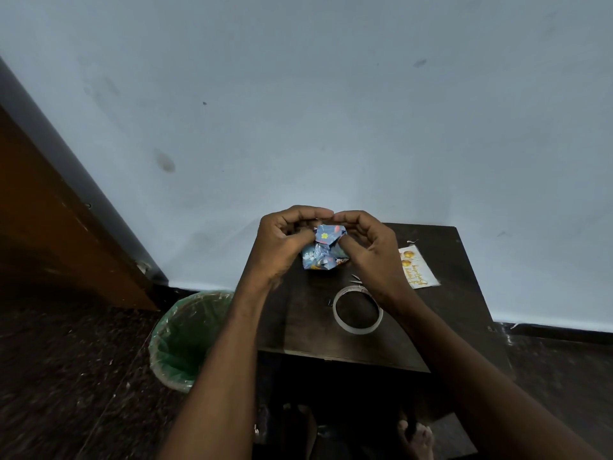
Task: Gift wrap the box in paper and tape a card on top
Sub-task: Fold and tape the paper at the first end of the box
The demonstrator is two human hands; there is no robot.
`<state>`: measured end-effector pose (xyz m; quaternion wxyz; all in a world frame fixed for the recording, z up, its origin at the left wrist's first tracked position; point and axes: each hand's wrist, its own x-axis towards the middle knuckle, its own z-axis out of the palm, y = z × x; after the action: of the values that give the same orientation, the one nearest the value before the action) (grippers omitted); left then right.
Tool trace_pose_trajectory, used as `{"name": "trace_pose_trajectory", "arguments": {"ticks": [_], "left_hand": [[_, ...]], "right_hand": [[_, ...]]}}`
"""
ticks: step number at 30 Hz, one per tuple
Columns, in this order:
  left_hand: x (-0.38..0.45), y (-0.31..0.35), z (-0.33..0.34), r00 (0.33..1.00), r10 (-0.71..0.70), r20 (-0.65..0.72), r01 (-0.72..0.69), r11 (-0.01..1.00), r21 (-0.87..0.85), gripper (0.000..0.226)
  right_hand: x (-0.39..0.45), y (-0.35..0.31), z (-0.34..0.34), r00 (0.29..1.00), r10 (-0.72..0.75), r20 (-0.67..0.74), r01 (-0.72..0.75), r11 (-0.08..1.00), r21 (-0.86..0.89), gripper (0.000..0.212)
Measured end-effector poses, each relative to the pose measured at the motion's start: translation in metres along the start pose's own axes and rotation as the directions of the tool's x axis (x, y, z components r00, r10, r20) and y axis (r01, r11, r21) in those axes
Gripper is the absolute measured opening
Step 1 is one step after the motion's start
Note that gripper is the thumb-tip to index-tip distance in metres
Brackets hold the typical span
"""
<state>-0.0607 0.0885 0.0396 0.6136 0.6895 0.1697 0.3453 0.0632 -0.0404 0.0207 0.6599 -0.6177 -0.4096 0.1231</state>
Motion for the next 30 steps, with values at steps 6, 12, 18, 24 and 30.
{"name": "trace_pose_trajectory", "arguments": {"ticks": [6, 12, 18, 24, 30], "left_hand": [[0.002, 0.003, 0.001, 0.996, -0.088, 0.02, 0.088, 0.995, -0.045, 0.045], [0.001, 0.002, -0.001, 0.992, 0.128, -0.008, -0.127, 0.985, 0.116, 0.022], [0.002, 0.004, 0.005, 0.925, 0.379, -0.02, -0.342, 0.857, 0.385, 0.02], [0.002, 0.002, 0.009, 0.93, 0.367, -0.037, -0.319, 0.85, 0.419, 0.019], [0.002, 0.003, 0.013, 0.974, 0.2, -0.105, -0.166, 0.949, 0.268, 0.013]], "right_hand": [[0.0, 0.001, -0.002, 1.0, -0.006, 0.005, 0.006, 1.0, 0.004, 0.023], [0.003, 0.002, -0.004, 1.0, 0.001, 0.005, -0.001, 1.0, 0.018, 0.021], [0.004, 0.0, -0.004, 1.0, -0.024, 0.006, 0.024, 1.0, -0.012, 0.021], [0.004, -0.002, -0.005, 1.0, -0.018, -0.018, 0.017, 0.998, -0.058, 0.021], [0.005, -0.006, -0.008, 0.999, -0.03, 0.031, 0.032, 0.998, -0.052, 0.015]]}}
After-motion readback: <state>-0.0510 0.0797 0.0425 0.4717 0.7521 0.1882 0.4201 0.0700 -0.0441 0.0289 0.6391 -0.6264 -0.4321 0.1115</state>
